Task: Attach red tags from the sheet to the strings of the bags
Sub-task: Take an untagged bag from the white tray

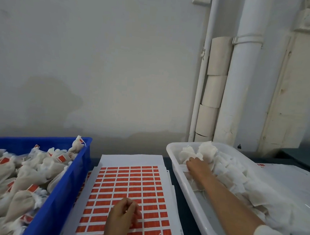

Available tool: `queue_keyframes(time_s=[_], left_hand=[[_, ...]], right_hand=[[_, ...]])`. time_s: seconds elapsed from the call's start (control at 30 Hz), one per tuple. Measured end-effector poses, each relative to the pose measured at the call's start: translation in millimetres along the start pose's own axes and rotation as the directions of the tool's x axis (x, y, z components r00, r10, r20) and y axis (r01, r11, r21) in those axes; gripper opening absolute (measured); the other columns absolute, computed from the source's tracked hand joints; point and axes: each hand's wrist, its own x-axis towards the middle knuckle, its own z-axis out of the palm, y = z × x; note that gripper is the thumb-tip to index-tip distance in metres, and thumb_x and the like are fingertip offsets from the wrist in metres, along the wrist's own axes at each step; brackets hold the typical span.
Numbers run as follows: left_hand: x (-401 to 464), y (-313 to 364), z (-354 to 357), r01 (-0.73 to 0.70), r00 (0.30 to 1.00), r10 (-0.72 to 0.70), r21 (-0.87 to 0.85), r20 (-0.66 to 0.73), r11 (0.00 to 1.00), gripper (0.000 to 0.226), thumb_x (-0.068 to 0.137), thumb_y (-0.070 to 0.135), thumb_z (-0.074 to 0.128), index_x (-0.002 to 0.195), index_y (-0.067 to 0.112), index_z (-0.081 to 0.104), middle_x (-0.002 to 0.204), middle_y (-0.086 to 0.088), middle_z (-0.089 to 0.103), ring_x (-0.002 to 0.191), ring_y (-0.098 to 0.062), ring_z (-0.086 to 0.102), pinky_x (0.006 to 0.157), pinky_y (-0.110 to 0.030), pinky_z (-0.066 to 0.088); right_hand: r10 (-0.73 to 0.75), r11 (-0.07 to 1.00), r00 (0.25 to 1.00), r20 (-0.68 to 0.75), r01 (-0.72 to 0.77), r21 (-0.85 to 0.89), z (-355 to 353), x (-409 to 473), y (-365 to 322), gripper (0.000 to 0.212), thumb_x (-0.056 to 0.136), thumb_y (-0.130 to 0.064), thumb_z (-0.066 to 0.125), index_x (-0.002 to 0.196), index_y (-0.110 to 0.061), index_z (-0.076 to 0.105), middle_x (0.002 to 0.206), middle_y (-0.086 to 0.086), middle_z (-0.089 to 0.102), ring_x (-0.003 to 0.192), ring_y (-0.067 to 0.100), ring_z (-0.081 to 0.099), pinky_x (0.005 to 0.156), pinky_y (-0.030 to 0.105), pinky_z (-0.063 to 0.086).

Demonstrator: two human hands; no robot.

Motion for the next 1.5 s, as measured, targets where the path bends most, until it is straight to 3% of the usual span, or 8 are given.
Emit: queue_keyframes(time_s=[0.13,0.27,0.63,0.83,0.97,1.13,1.37,1.5], left_hand=[[-5,6,-1,0.01,1.0,-0.01,-0.036,-0.008,0.999,0.018,0.094,0.011,0.049,0.082,0.006,0.06,0.07,-0.007,0.067,0.06,-0.021,0.061,0.05,-0.02,0.047],[-10,15,-7,0.012,0.999,-0.01,-0.053,0.035,0.999,0.015,0.093,0.012,0.05,0.085,0.006,0.061,0.072,-0.006,0.068,0.059,-0.018,0.062,0.05,-0.018,0.048],[-39,37,-36,-0.103,0.991,0.103,-0.007,0.083,0.995,0.019,0.094,0.014,0.049,0.081,0.013,0.062,0.074,-0.001,0.067,0.061,-0.013,0.062,0.054,-0.013,0.05],[-60,30,-48,-0.168,0.985,0.171,-0.066,0.032,0.984,0.017,0.097,0.021,0.044,0.091,0.015,0.059,0.088,0.0,0.066,0.075,-0.015,0.064,0.064,-0.017,0.052],[-73,24,-57,-0.361,0.927,0.364,-0.05,0.087,0.931,0.02,0.098,0.025,0.039,0.104,0.017,0.056,0.101,0.008,0.063,0.09,-0.006,0.062,0.07,-0.007,0.048],[-83,6,-45,-0.332,0.897,0.35,-0.112,0.27,0.937,0.037,0.076,0.042,0.07,0.107,0.033,0.053,0.106,0.015,0.061,0.096,-0.009,0.063,0.074,-0.023,0.056],[-67,-13,-35,-0.335,0.94,0.341,0.162,-0.016,0.928,0.015,0.076,0.035,0.072,0.076,0.036,0.057,0.075,0.024,0.06,0.069,0.006,0.06,0.053,-0.001,0.042],[-64,-16,-38,-0.282,0.948,0.302,0.176,-0.102,0.943,0.018,0.08,0.034,0.068,0.067,0.033,0.055,0.068,0.022,0.057,0.065,-0.003,0.059,0.05,-0.001,0.041]], right_hand=[[0.086,0.991,0.996,-0.035,-0.082,0.105,-7,-5,-5,0.024,0.09,-0.007,0.041,0.111,-0.006,0.051,0.117,0.009,0.05,0.105,0.024,0.049,0.077,0.033,0.043],[0.226,0.861,0.97,-0.093,-0.154,0.484,-36,-16,-6,0.004,0.09,-0.009,0.04,0.088,-0.01,0.043,0.082,0.01,0.059,0.078,0.026,0.058,0.061,0.031,0.036],[0.229,0.735,0.829,-0.51,0.197,0.649,-158,-93,-40,0.01,0.093,-0.02,0.046,0.093,-0.01,0.045,0.071,0.007,0.06,0.063,0.028,0.056,0.06,0.04,0.046],[0.116,0.388,0.956,-0.269,0.206,0.898,-165,-152,-103,0.013,0.092,-0.015,0.052,0.081,-0.02,0.046,0.085,0.01,0.065,0.074,0.025,0.064,0.058,0.036,0.056],[-0.026,0.374,0.994,-0.109,0.11,0.921,-134,-180,-145,0.014,0.092,-0.021,0.054,0.082,-0.027,0.046,0.089,-0.002,0.063,0.068,0.009,0.063,0.051,0.01,0.047],[-0.039,0.311,0.998,0.04,-0.026,0.95,-96,-190,-165,0.007,0.092,-0.025,0.055,0.087,-0.025,0.05,0.085,-0.005,0.061,0.065,0.01,0.065,0.053,0.01,0.049],[-0.051,0.064,0.995,0.085,-0.082,0.995,-70,-188,-163,0.005,0.088,-0.021,0.061,0.088,-0.017,0.057,0.086,0.001,0.067,0.068,0.014,0.068,0.057,0.019,0.054],[-0.038,-0.089,0.997,0.071,-0.075,0.993,-64,-191,-160,0.015,0.09,-0.026,0.056,0.093,-0.012,0.059,0.084,-0.003,0.068,0.072,0.012,0.068,0.061,0.017,0.053]])
